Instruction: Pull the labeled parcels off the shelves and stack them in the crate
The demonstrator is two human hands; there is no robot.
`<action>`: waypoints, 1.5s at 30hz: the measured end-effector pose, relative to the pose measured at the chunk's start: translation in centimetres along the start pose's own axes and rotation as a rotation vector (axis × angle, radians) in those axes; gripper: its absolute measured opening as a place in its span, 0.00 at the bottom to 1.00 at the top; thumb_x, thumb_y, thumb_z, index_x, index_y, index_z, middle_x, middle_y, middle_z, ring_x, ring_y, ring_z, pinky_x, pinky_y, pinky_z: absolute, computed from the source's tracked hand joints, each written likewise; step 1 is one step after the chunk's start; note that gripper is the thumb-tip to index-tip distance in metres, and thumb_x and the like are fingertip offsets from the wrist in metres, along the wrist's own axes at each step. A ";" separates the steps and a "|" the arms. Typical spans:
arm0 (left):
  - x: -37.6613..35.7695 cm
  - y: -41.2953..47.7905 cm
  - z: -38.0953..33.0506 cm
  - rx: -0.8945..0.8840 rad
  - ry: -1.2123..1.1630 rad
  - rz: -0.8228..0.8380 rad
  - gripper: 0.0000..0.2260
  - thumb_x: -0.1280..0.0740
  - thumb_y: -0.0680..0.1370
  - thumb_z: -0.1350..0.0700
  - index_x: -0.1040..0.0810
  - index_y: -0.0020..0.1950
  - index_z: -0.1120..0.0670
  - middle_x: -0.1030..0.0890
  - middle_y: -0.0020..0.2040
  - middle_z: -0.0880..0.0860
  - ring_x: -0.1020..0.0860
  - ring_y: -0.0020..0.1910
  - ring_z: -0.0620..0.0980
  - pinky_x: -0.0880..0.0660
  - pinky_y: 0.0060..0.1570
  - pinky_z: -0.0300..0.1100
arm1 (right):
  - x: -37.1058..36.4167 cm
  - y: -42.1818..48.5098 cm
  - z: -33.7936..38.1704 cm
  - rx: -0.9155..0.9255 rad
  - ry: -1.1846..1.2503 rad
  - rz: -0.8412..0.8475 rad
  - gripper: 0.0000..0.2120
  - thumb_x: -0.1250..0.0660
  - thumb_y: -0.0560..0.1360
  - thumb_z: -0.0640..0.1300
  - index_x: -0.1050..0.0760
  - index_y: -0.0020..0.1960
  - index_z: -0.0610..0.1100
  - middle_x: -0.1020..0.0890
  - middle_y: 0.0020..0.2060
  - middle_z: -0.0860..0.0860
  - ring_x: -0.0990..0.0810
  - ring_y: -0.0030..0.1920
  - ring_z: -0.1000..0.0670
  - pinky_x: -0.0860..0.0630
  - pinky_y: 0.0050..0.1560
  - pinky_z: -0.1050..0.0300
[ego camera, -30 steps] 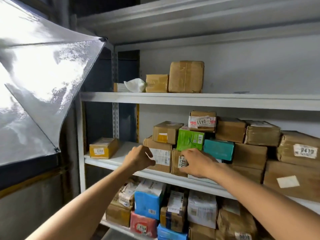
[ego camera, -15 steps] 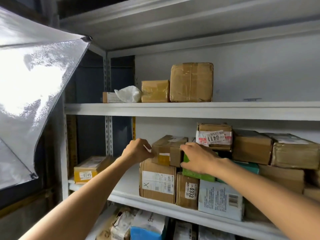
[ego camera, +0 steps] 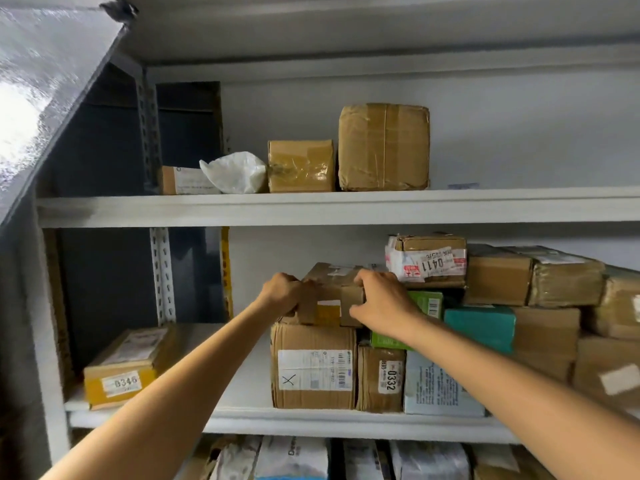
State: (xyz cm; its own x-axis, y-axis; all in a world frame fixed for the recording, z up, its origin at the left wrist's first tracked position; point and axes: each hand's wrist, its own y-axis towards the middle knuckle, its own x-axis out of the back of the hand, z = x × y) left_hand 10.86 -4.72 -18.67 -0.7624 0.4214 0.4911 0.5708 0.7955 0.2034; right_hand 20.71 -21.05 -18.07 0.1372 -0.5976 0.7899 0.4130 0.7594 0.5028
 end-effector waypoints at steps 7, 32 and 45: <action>0.5 -0.9 0.3 0.137 -0.440 0.061 0.05 0.32 0.75 0.65 0.22 0.50 0.60 0.20 0.47 0.58 0.22 0.45 0.56 0.21 0.44 0.47 | -2.2 0.8 1.2 -0.223 0.233 -0.160 0.24 0.30 0.70 0.34 0.30 0.65 0.41 0.26 0.61 0.46 0.26 0.60 0.49 0.27 0.52 0.61; 0.2 -9.3 7.0 -0.180 -0.378 -0.005 0.32 0.21 0.63 0.53 0.23 0.67 0.53 0.17 0.55 0.49 0.19 0.54 0.50 0.19 0.51 0.47 | -5.1 -7.2 0.0 -0.136 0.551 -0.072 0.42 0.23 0.67 0.36 0.40 0.74 0.50 0.27 0.61 0.54 0.30 0.61 0.56 0.33 0.56 0.63; -3.3 -13.2 6.4 -0.379 -0.445 -0.063 0.30 0.25 0.65 0.51 0.25 0.67 0.48 0.18 0.57 0.43 0.20 0.56 0.40 0.21 0.49 0.35 | -4.3 -10.6 -3.5 -0.032 0.536 -0.177 0.49 0.23 0.68 0.39 0.50 0.72 0.66 0.36 0.71 0.59 0.37 0.71 0.57 0.31 0.70 0.48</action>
State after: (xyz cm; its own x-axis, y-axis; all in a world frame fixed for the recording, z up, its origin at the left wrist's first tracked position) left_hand 3.93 -13.84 -28.39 -0.8064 0.5856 0.0818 0.5268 0.6486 0.5493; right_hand 18.89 -27.48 -28.04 0.4981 -0.7685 0.4016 0.4969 0.6326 0.5941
